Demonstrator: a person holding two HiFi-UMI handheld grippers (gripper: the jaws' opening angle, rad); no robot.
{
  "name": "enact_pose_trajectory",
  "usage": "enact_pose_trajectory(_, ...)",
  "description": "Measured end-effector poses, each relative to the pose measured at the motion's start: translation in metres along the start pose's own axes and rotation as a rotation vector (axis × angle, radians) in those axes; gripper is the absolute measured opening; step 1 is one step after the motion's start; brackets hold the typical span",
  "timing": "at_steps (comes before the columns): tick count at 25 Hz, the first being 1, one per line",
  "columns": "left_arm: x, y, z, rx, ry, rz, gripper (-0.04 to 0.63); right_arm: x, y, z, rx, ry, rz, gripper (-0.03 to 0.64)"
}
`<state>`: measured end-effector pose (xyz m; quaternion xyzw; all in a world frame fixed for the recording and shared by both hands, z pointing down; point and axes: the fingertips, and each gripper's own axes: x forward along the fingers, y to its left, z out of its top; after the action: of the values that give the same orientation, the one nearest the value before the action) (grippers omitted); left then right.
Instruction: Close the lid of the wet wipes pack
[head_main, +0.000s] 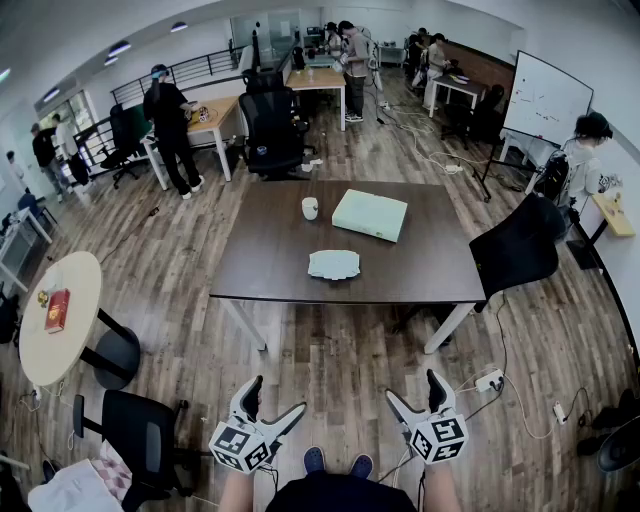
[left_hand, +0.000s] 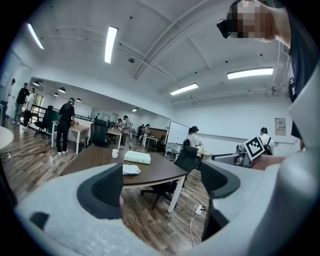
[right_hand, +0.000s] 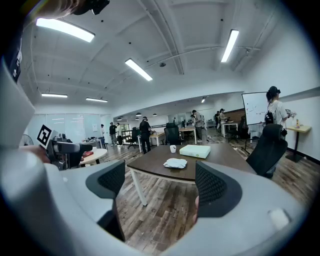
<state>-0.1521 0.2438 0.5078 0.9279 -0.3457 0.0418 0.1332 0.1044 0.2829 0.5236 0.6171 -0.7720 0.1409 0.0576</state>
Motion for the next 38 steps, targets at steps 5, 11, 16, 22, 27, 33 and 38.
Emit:
enact_pose_trajectory(5, -0.003, 0.008, 0.001, -0.003, -0.005, 0.005, 0.474, 0.006, 0.004, -0.003, 0.007, 0.013, 0.001, 0.453)
enact_pose_trajectory(11, -0.008, 0.019, -0.001, -0.011, 0.006, 0.006, 0.474, 0.012, 0.015, 0.0, 0.048, -0.03, 0.023, 0.454)
enact_pose_trajectory(16, -0.015, 0.035, 0.0, -0.015, 0.002, 0.002, 0.474, 0.021, 0.021, -0.003, 0.033, -0.018, -0.011, 0.456)
enact_pose_trajectory(22, -0.015, 0.053, 0.003, -0.002, 0.002, -0.016, 0.474, 0.031, 0.032, -0.007, 0.041, -0.015, -0.026, 0.449)
enact_pose_trajectory(27, -0.014, 0.067, 0.005, 0.005, 0.003, -0.053, 0.474, 0.039, 0.042, -0.004, 0.067, -0.043, -0.046, 0.439)
enact_pose_trajectory(33, -0.015, 0.077, 0.006, 0.019, 0.012, -0.095, 0.473, 0.049, 0.056, -0.006, 0.052, -0.042, -0.072, 0.427)
enact_pose_trajectory(38, -0.01, 0.079, 0.007, 0.012, 0.015, -0.118, 0.474, 0.052, 0.059, 0.0, 0.059, -0.055, -0.079, 0.422)
